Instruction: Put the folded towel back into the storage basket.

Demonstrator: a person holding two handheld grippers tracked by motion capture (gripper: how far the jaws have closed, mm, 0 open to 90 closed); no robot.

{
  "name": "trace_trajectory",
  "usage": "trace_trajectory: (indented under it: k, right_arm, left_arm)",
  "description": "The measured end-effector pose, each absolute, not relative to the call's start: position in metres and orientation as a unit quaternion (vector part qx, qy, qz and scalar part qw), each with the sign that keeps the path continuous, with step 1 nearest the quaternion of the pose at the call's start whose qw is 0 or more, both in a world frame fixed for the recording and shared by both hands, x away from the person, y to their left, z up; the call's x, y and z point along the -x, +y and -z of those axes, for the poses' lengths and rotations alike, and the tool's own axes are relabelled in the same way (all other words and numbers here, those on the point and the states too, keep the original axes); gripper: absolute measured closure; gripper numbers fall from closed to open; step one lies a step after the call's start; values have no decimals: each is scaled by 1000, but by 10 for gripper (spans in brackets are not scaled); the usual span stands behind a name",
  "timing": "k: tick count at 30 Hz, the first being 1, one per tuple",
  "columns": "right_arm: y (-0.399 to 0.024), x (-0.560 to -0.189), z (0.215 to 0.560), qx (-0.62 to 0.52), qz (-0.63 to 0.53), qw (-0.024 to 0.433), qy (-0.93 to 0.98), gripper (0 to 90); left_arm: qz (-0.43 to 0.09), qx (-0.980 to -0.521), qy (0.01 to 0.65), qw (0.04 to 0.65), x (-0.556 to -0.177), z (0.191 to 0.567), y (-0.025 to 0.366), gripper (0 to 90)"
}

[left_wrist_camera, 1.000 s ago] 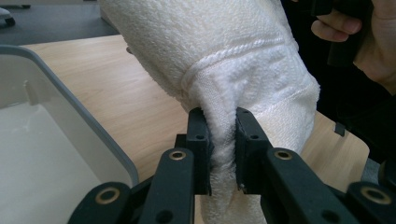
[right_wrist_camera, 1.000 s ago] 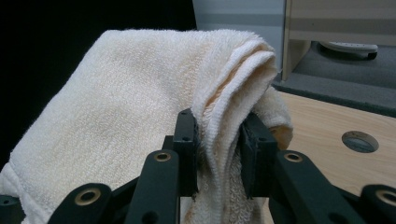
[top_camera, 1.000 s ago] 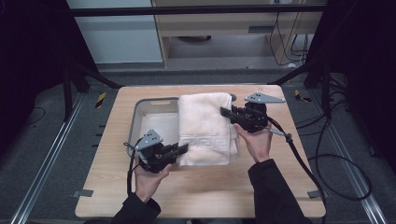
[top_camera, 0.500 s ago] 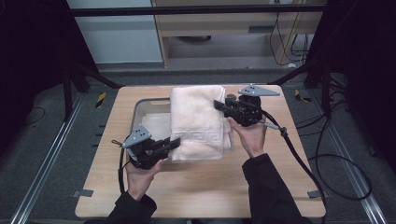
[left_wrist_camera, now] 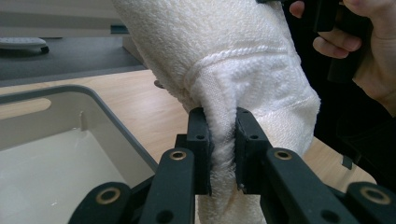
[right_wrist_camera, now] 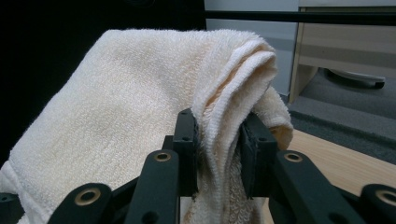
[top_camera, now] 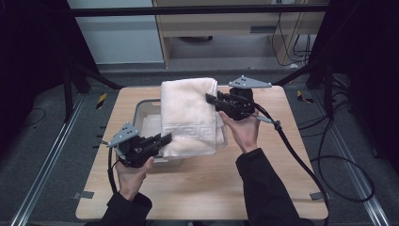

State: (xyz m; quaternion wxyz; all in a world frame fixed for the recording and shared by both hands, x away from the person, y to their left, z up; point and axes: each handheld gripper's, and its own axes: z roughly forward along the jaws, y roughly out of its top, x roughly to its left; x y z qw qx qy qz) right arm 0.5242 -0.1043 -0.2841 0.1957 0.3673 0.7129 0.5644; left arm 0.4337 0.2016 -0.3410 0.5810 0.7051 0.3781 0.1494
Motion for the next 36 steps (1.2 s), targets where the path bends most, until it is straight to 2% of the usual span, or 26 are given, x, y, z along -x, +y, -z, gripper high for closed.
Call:
trace_trajectory:
  k: [11,36]
  right_arm:
    - [-82,-529,271,-357,-564,199,717,711]
    - [-35,-552,284,-357,-563,186,721,712]
  left_arm:
    - [-158,-695,388,584,-433,334,219,782]
    - [-178,-687,426,560,-439,335,254,782]
